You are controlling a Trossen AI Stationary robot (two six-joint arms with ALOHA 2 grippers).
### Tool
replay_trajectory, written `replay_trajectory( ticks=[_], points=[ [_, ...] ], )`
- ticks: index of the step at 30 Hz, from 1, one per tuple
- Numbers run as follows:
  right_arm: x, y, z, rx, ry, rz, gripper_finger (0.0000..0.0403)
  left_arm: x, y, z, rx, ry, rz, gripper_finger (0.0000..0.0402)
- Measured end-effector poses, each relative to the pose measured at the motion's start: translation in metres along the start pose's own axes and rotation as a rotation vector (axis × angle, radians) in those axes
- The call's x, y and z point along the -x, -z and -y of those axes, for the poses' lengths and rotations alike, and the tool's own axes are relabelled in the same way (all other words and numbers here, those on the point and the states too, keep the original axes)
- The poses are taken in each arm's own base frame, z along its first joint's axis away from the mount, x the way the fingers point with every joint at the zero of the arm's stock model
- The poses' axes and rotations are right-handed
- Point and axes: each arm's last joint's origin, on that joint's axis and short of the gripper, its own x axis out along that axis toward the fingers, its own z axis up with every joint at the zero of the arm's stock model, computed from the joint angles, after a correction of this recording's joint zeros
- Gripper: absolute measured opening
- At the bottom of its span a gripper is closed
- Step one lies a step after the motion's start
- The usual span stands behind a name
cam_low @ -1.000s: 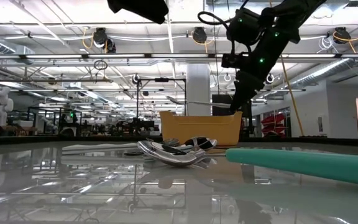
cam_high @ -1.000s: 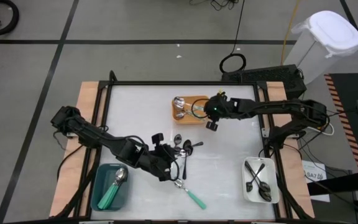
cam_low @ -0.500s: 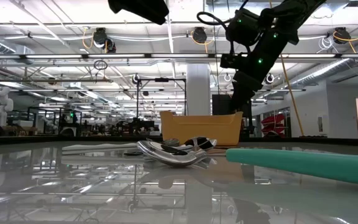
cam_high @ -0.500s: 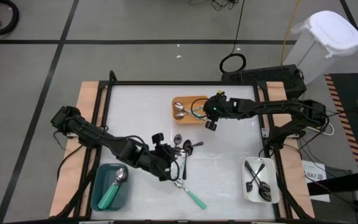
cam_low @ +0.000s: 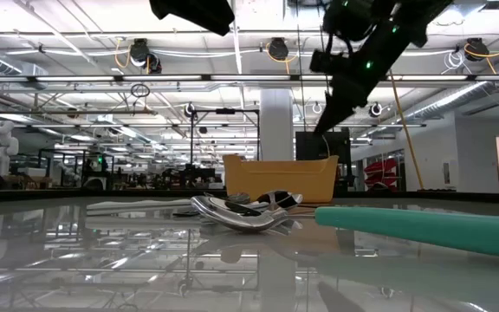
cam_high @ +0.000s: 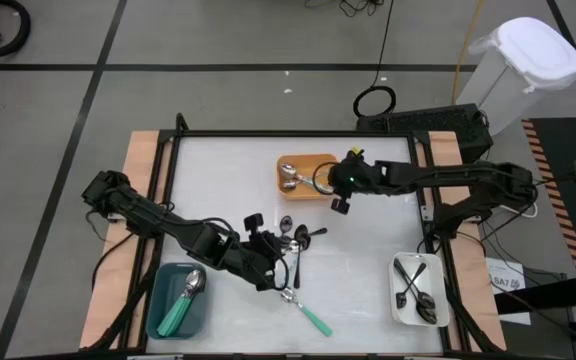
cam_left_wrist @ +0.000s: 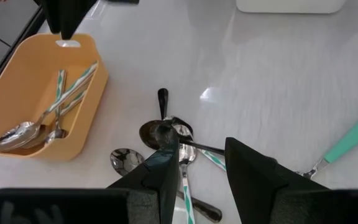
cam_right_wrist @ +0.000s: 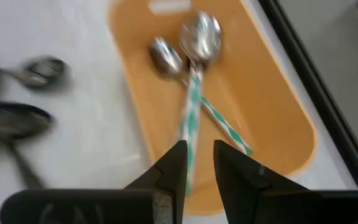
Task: Sort silverware by color (type)
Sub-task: Put the black spoon into the white bin
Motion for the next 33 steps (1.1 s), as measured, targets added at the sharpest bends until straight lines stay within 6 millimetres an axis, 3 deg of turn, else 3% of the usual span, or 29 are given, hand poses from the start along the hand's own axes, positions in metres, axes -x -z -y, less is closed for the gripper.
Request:
replay_trajectory(
  ticks=[8,19,33],
  points=[
    [0.042,-0.004,-0.038,0.012,-0.142,0.11,0.0072,0.001,0.001,0.001,0.025,0.001,-0.004,0.0131],
    [0.054,0.012,-0.107,0.157,-0.354,0.065,0.0073,-0.002,0.003,0.006,0.048,0.001,-0.011,0.0131],
    [0.064,0.03,-0.131,0.227,-0.427,-0.025,0.0073,-0.07,0.019,-0.002,0.102,-0.089,-0.139,0.0131]
  ],
)
